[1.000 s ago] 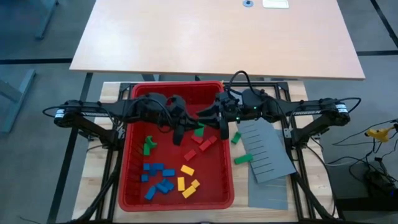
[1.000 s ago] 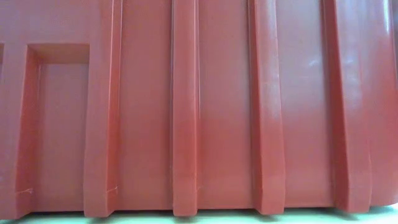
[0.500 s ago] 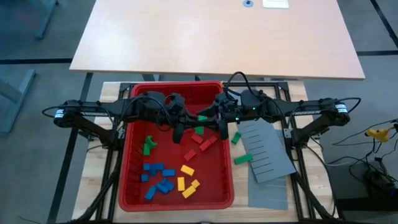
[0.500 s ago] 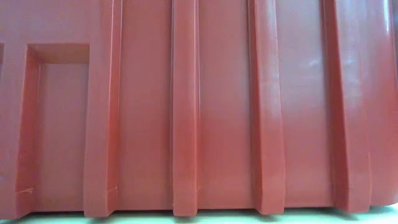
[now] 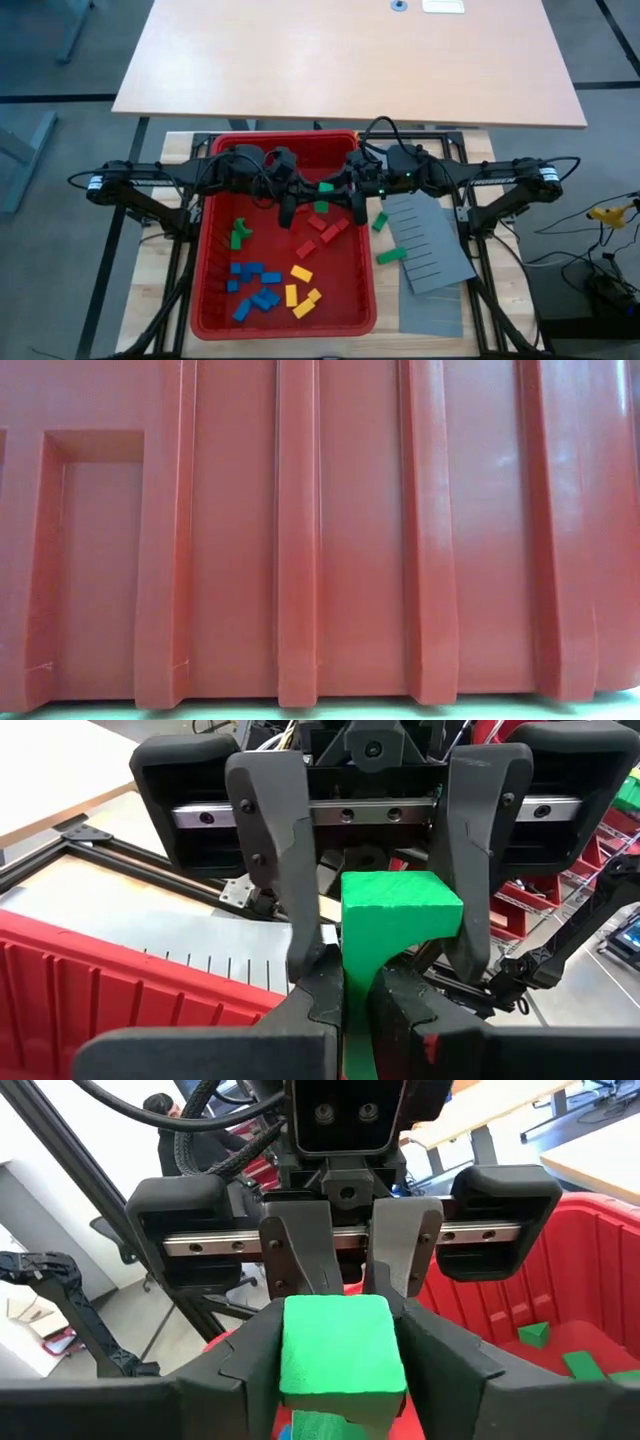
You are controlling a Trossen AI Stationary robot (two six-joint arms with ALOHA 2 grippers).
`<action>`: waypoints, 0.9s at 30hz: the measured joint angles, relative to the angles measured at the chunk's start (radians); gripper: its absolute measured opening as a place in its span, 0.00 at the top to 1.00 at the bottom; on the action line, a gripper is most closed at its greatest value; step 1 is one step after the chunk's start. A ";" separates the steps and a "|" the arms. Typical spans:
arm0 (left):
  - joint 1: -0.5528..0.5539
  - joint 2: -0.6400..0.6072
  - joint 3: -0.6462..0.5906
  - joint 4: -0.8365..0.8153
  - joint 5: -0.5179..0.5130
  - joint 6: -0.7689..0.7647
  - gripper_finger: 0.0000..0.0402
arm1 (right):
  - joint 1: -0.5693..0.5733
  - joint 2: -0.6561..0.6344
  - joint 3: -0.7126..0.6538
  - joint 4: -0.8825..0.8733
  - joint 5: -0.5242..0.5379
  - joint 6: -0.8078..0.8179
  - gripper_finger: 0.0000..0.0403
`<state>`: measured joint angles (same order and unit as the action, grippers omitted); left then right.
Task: Sort blocks
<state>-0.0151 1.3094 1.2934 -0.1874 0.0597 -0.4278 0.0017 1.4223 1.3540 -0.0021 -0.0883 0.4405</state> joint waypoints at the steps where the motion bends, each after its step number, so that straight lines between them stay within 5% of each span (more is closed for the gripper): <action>1: 0.000 0.000 0.000 -0.001 0.000 0.000 0.98 | 0.000 0.000 0.000 0.000 0.000 -0.006 0.61; 6: 0.000 0.000 0.000 -0.004 -0.003 -0.004 0.98 | -0.002 0.000 0.000 0.000 -0.002 -0.020 0.72; 16: 0.000 0.000 0.000 -0.003 0.000 -0.003 0.96 | -0.002 0.000 0.000 0.000 -0.016 -0.045 0.72; 27: -0.002 -0.001 0.001 -0.054 0.041 -0.013 0.47 | -0.004 0.001 -0.002 -0.001 -0.016 -0.051 0.72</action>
<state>-0.0168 1.3087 1.2945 -0.2409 0.1011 -0.4409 -0.0019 1.4235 1.3525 -0.0029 -0.1044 0.3895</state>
